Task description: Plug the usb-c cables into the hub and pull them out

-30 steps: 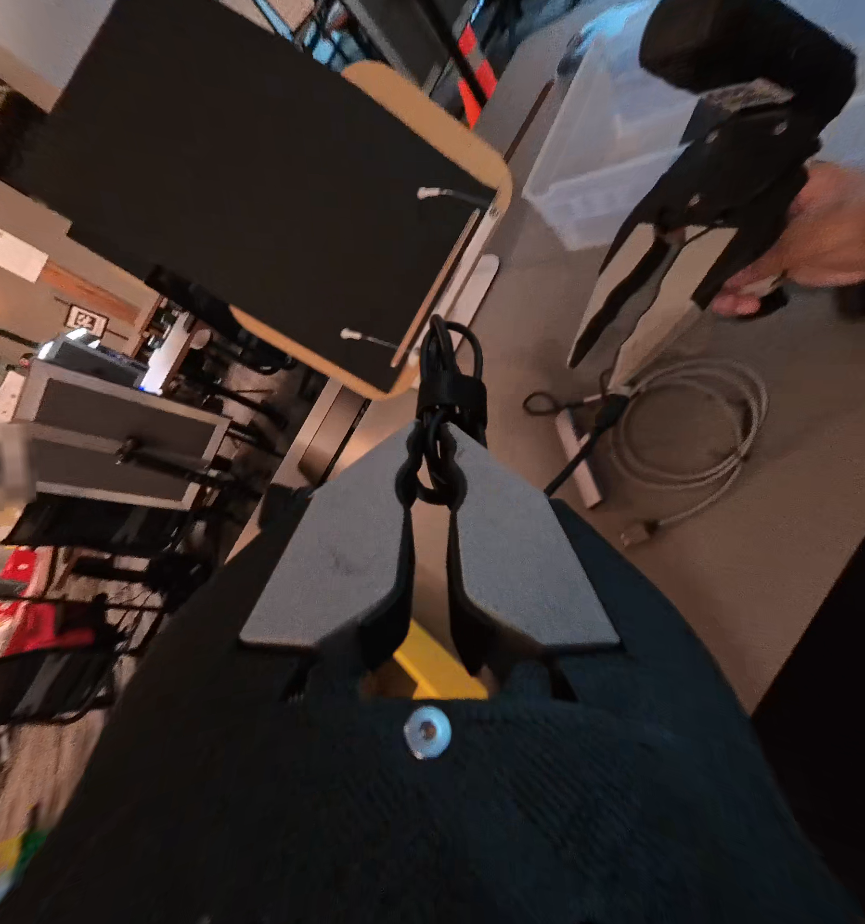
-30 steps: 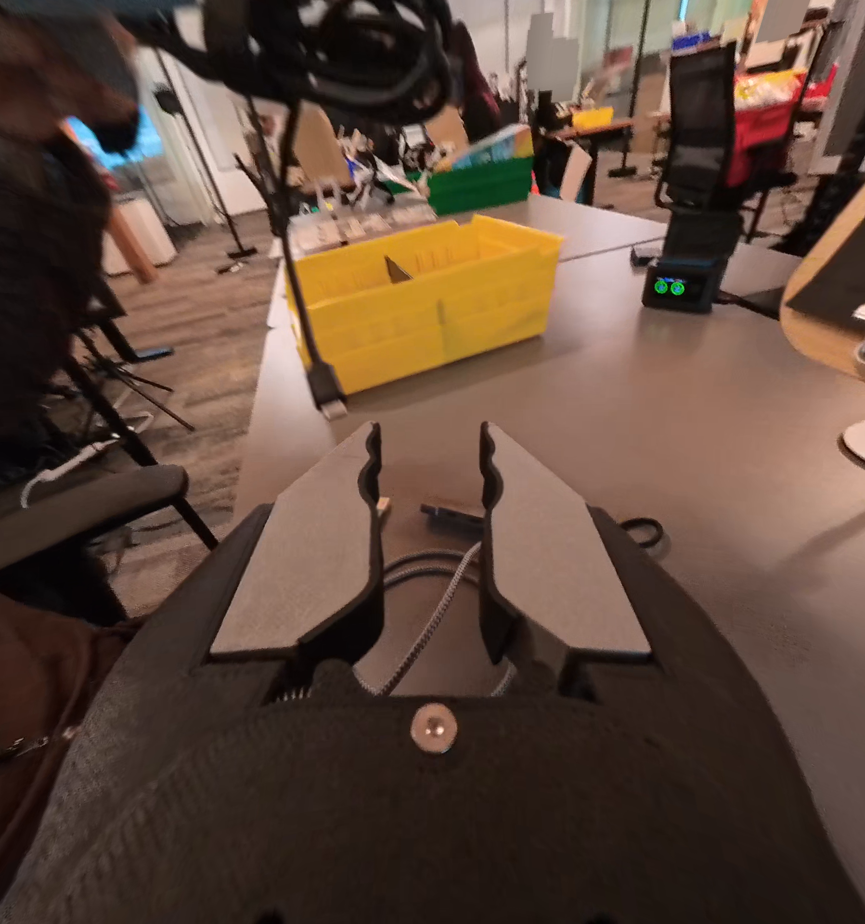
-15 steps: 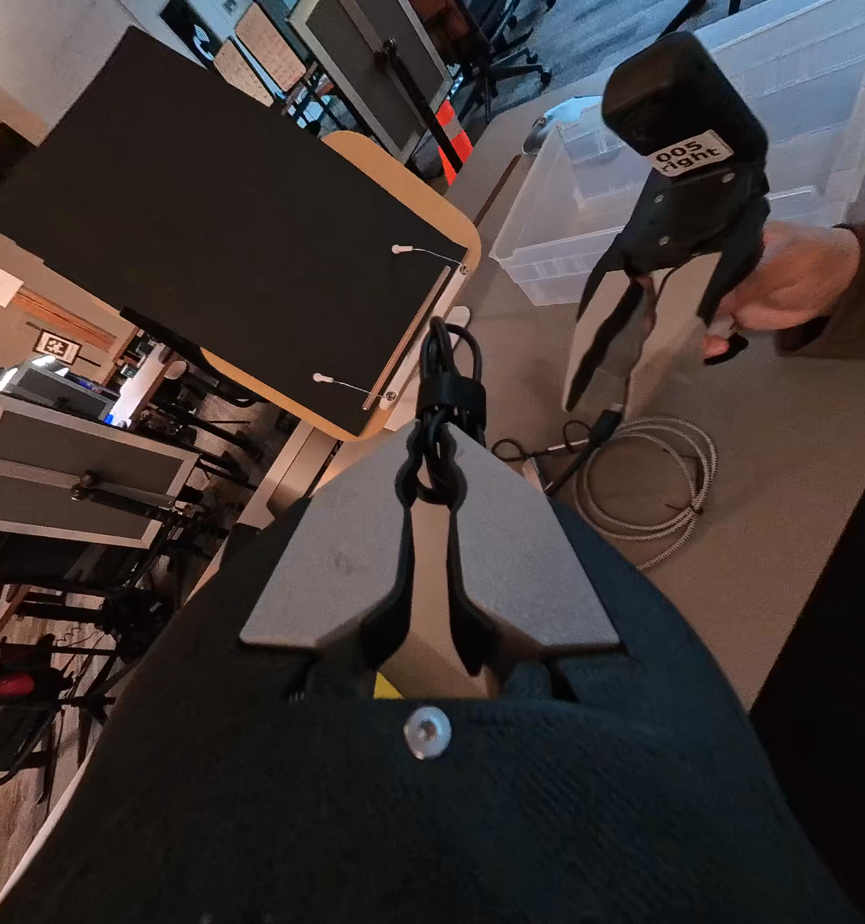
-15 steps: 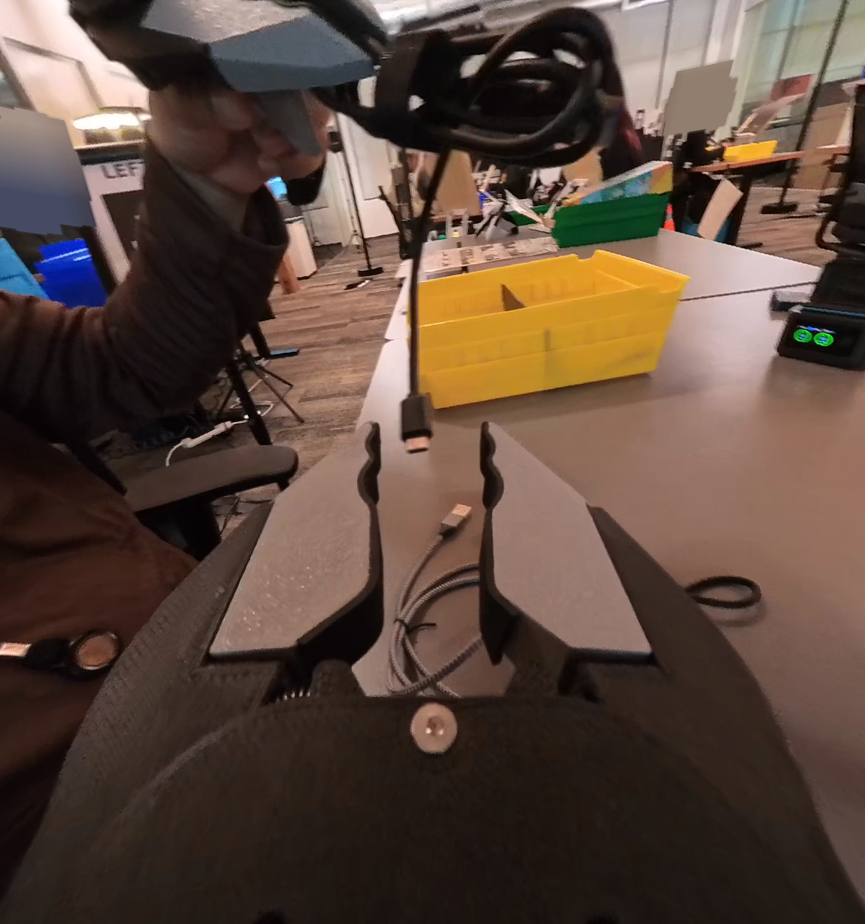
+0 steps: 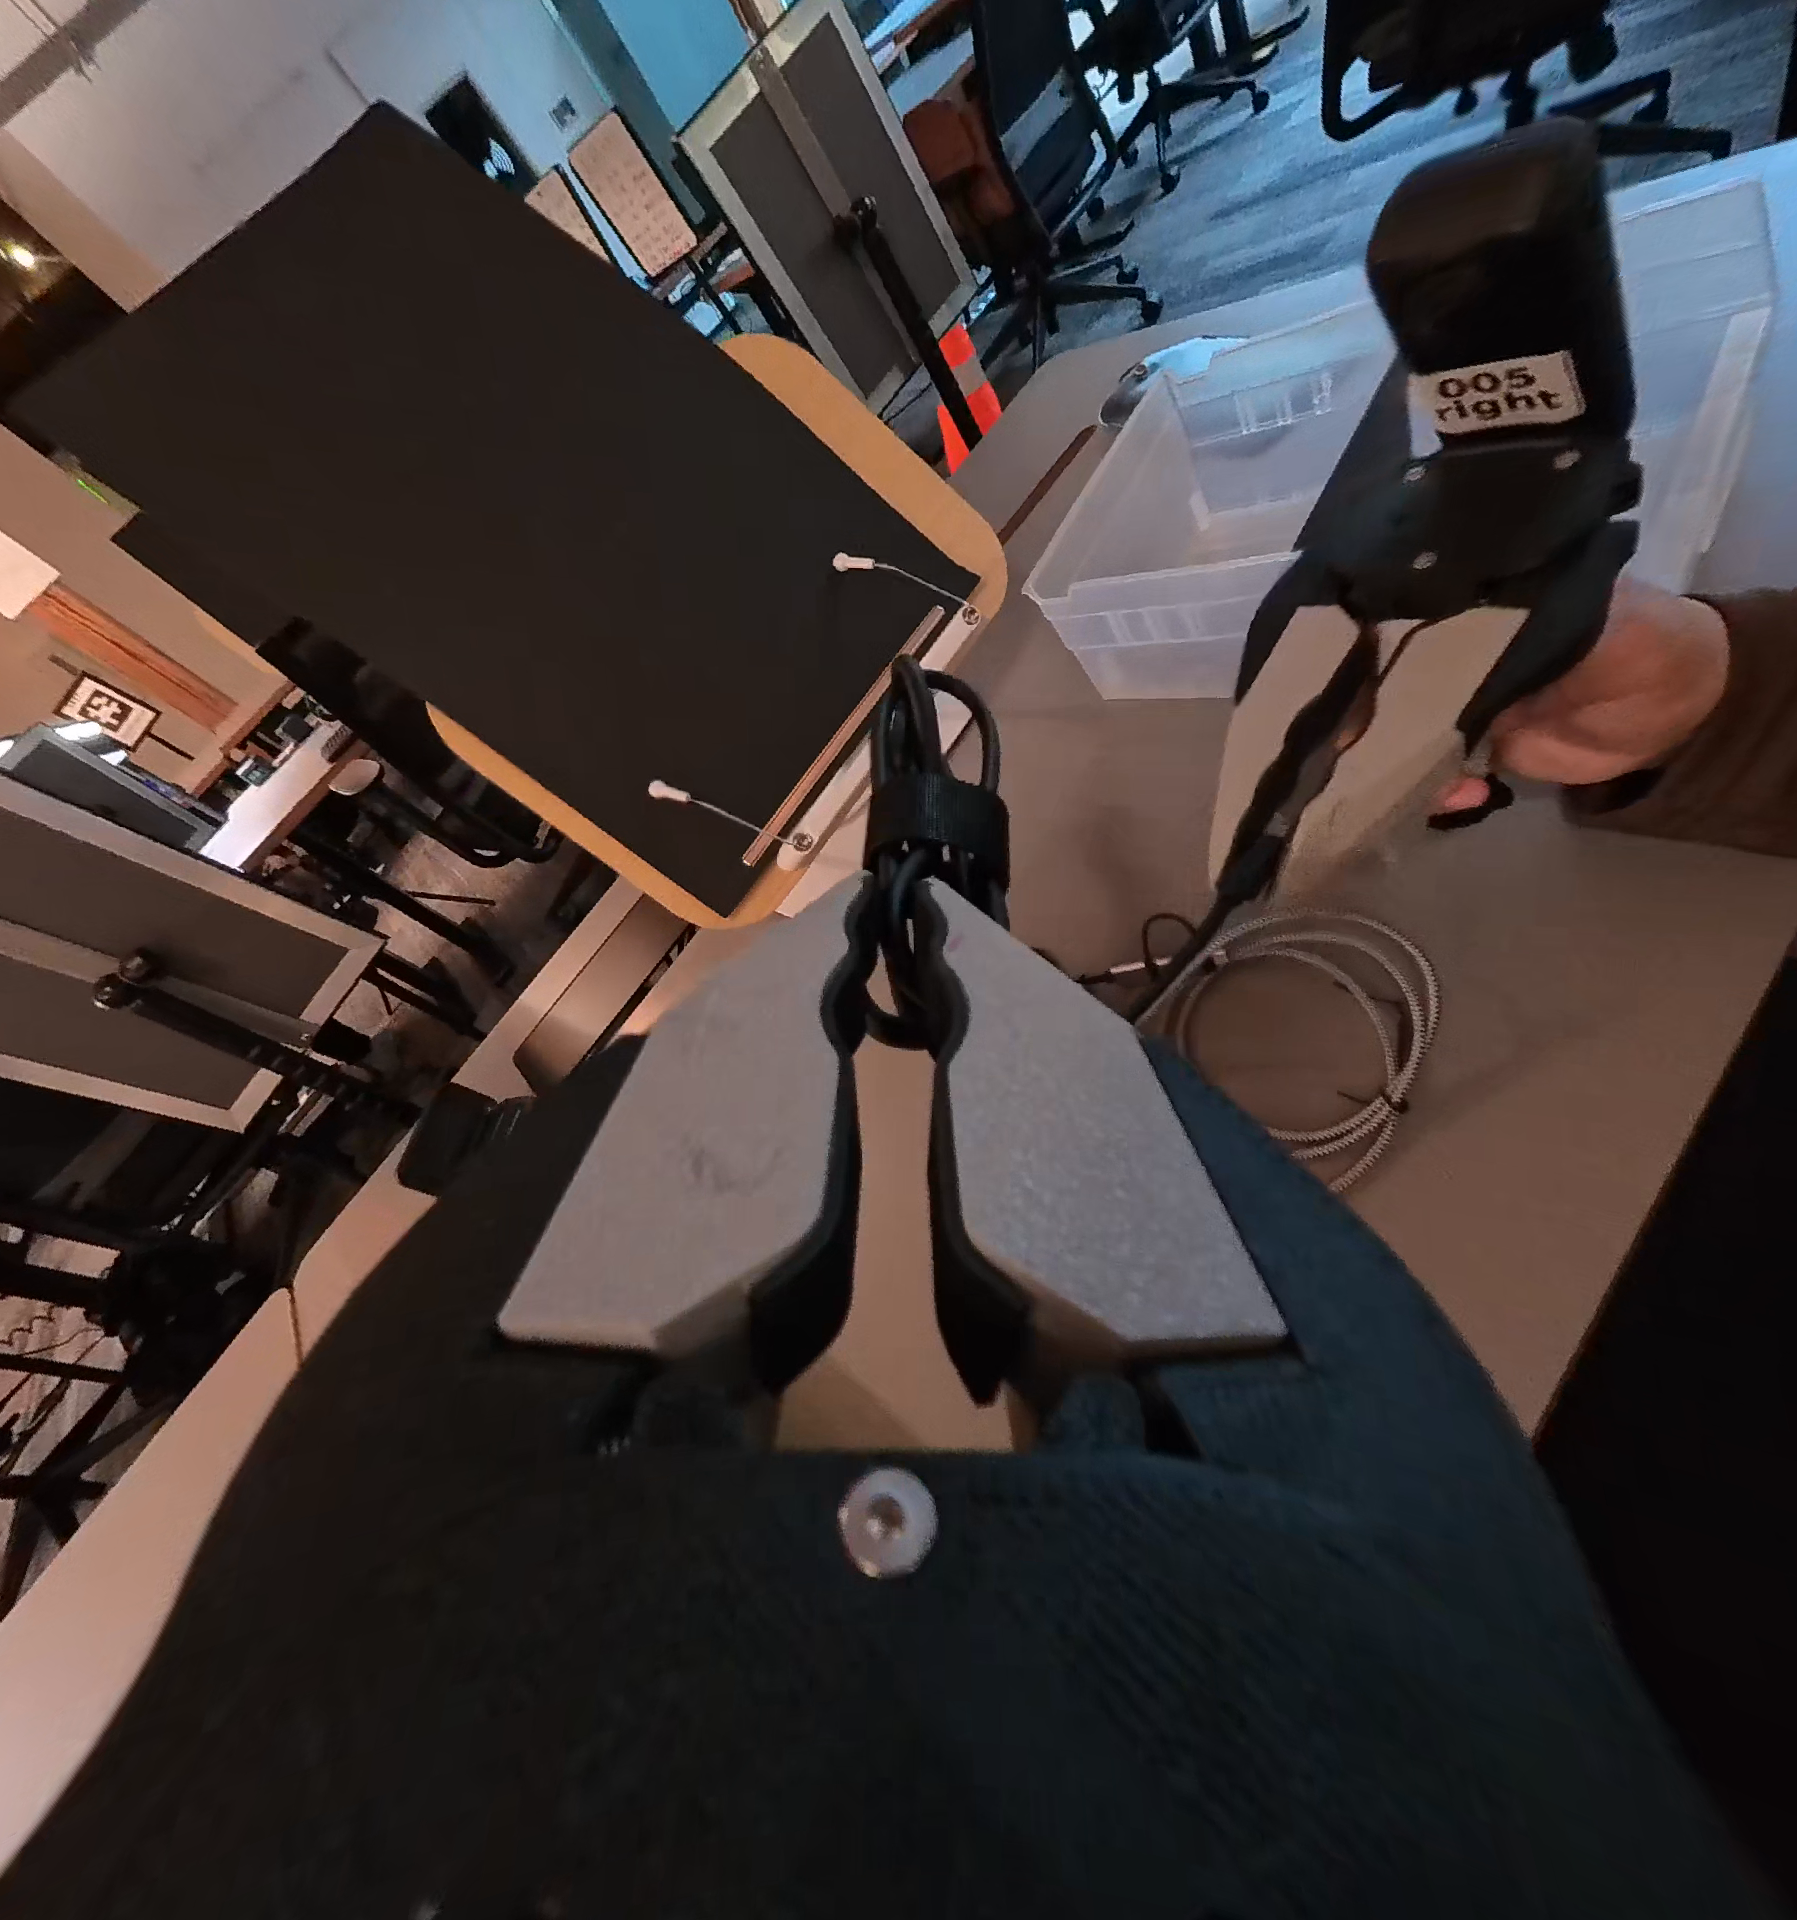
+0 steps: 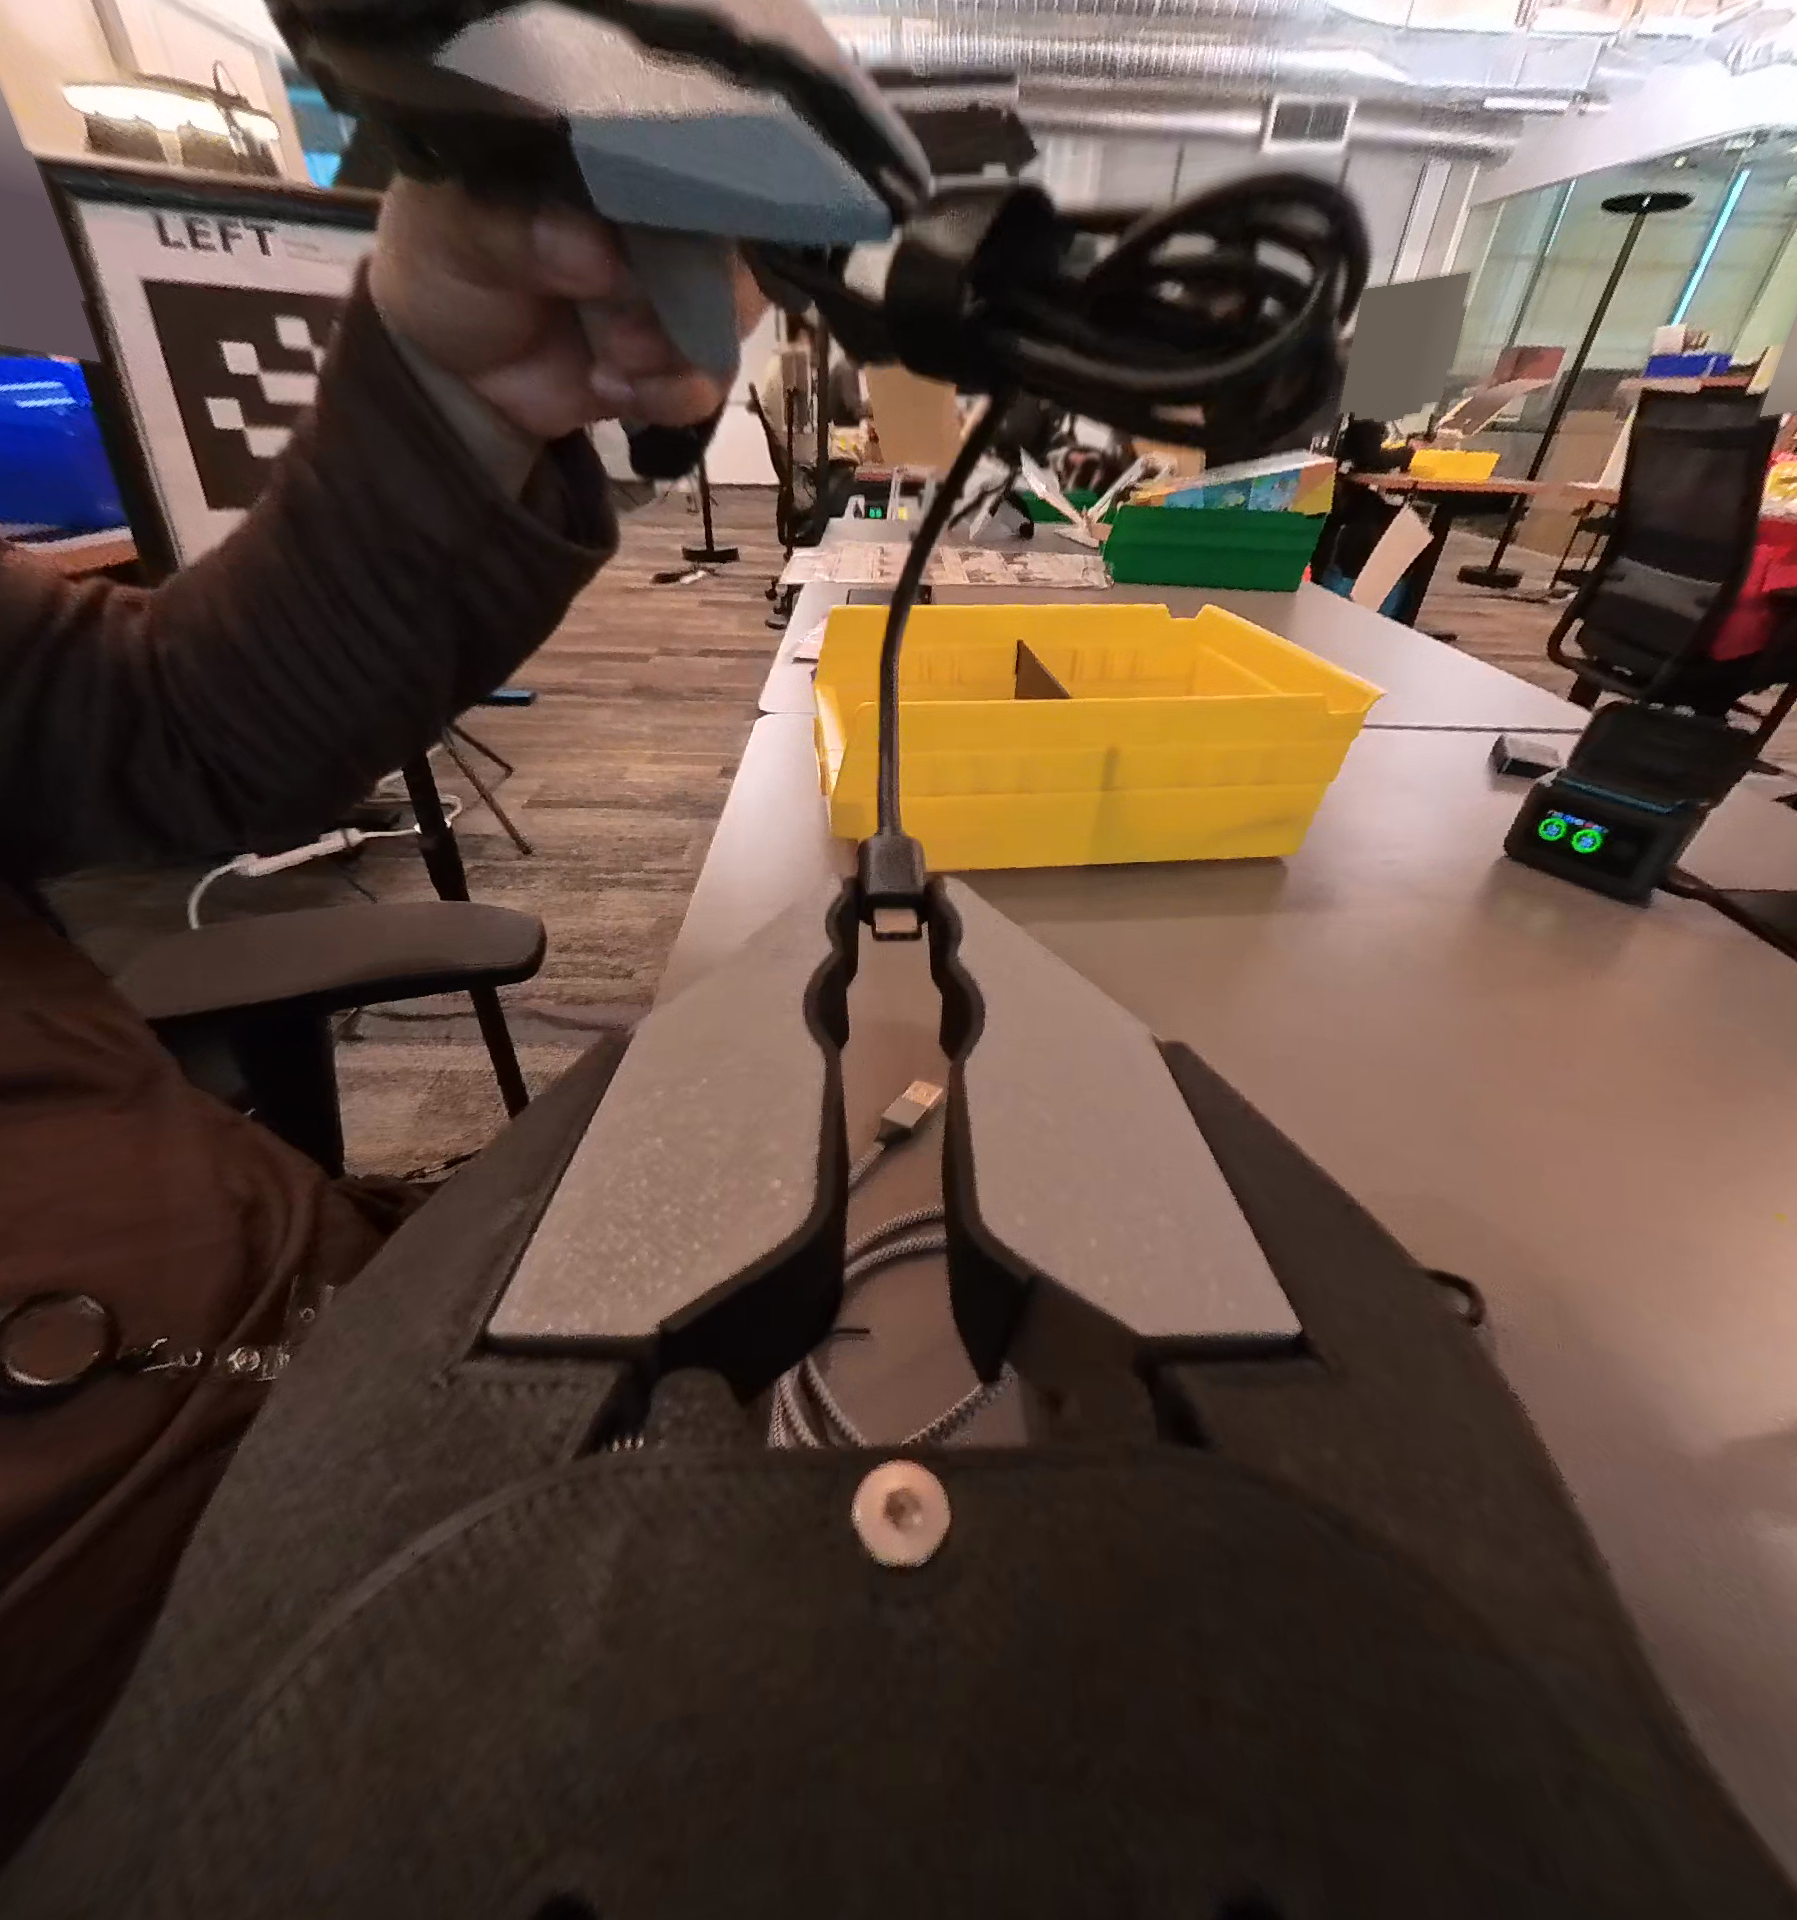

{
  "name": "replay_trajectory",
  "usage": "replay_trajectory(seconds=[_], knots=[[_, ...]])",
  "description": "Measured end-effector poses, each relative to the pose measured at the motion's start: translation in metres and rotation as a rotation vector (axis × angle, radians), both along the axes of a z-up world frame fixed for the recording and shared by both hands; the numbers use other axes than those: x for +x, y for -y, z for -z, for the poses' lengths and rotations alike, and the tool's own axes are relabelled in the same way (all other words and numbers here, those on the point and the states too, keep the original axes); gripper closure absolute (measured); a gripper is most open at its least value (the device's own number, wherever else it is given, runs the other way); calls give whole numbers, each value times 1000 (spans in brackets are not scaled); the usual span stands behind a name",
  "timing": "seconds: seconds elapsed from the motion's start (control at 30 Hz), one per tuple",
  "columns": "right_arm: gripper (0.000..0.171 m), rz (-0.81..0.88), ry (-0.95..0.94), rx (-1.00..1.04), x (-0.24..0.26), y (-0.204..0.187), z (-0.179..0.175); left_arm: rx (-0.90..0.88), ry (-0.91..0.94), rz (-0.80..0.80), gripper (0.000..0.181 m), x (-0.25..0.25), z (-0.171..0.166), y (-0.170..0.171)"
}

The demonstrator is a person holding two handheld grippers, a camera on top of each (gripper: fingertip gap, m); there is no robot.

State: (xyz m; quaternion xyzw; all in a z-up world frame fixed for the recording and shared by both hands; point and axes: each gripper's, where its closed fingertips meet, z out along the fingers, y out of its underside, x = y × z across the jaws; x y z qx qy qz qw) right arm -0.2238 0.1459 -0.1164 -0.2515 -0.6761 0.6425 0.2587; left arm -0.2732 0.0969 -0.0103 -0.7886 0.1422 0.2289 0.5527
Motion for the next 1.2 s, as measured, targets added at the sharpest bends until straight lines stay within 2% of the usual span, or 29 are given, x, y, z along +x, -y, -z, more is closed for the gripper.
replay_trajectory(seconds=[0.03,0.2,0.33,0.5,0.63,0.7,0.77,0.83,0.93,1.03,1.2], knots=[[161,0,-11,-8,2,-1,-3,-2,6,-2,178,-1,2,0],[161,23,39,-57,1,-14,-7,-5,61,-21,178,-8,24,-5],[163,94,44,-96,10,-27,-37,9,167,-56,178,-20,51,-20],[165,257,27,-73,40,-51,-83,76,323,73,178,12,51,-80],[166,414,80,17,58,-79,-85,-65,413,154,177,46,89,-134],[167,539,144,96,58,-104,-69,-105,386,91,155,42,109,-145],[166,641,240,180,56,-128,-45,-139,339,50,143,36,125,-141],[166,635,330,197,54,-133,-25,-169,268,3,138,22,139,-128],[166,599,409,192,43,-131,-3,-259,131,-110,137,-10,168,-99],[165,571,454,163,27,-126,12,-382,113,-147,132,-20,204,-75],[165,591,551,165,17,-127,32,-403,-34,-201,136,-37,230,-60]])
